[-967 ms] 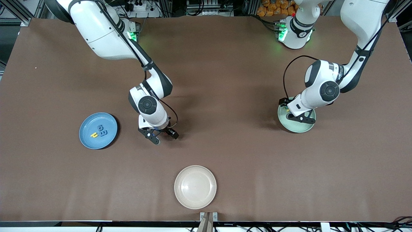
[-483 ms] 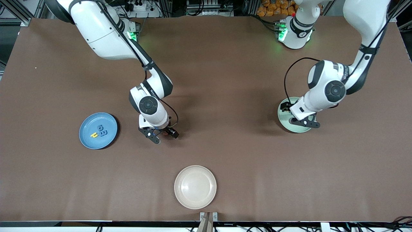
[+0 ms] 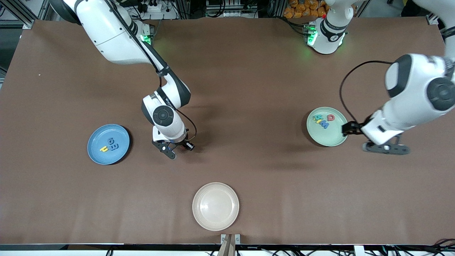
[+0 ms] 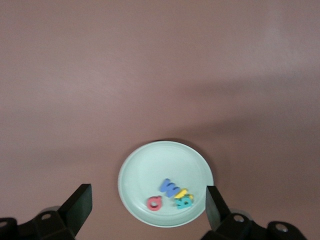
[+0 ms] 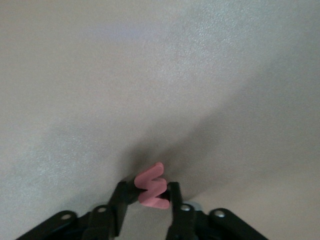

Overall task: Sort upper and lower case letters into plates
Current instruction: 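Grasp the pink W with the right gripper while the left gripper withdraws, then carry the pink W over the blue plate with the right gripper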

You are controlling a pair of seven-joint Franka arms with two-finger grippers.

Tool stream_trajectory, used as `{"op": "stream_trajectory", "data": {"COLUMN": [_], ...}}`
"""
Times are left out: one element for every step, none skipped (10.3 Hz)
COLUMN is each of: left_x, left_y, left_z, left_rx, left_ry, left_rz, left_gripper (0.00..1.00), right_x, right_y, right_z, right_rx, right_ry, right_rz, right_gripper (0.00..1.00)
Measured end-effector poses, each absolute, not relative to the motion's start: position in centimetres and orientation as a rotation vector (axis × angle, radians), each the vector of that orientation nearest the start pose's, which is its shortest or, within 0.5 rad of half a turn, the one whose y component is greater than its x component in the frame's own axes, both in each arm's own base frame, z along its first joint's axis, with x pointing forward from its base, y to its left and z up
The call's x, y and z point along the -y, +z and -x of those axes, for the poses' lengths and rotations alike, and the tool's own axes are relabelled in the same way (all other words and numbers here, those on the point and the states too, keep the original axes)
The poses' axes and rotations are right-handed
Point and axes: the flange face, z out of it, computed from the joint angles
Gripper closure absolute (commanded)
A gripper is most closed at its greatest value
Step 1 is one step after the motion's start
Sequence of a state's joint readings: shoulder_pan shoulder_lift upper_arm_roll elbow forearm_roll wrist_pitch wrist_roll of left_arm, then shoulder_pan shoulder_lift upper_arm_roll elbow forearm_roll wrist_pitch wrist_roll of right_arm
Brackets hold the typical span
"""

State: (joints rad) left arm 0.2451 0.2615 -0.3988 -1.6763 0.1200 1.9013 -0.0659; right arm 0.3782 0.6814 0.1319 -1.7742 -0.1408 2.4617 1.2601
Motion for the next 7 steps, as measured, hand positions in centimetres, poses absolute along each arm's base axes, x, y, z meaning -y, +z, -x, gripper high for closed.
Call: {"op": "stream_trajectory", "data": {"left_x": [5.5, 4.2, 3.7, 3.8, 4.1, 4.7, 5.3], "left_y": [48.4, 51.5, 54.2, 56.7, 58.8, 59.9, 60.4], "left_z": [-63.2, -63.3, -63.0, -62.6, -61.7, -60.6, -59.6], "left_rx": [-0.147, -0.112, -0.096, -0.092, -0.091, -0.099, -0.113], "left_ry": [0.024, 0.03, 0.049, 0.034, 0.022, 0.064, 0.116], "left_rz": [3.119, 3.118, 3.115, 3.118, 3.126, 3.13, 3.125], "left_gripper": [0.0, 0.0, 0.0, 0.0, 0.0, 0.0, 0.0], "right_x": [-31.7, -31.7, -31.7, -31.5, -31.0, -30.5, -29.9], "right_y": [17.9, 17.9, 17.9, 17.9, 18.1, 18.7, 19.7], "right_z": [-57.9, -57.9, -57.9, -57.9, -58.0, -58.1, -58.3], "right_rx": [-1.032, -1.032, -1.033, -1.041, -1.054, -1.066, -1.076], "right_ry": [-0.023, -0.023, -0.021, -0.012, 0.003, 0.009, 0.008], "right_rz": [2.96, 2.96, 2.962, 2.971, 2.991, 3.006, 3.02], "right_gripper": [1.0, 1.0, 1.0, 1.0, 1.0, 1.0, 1.0]}}
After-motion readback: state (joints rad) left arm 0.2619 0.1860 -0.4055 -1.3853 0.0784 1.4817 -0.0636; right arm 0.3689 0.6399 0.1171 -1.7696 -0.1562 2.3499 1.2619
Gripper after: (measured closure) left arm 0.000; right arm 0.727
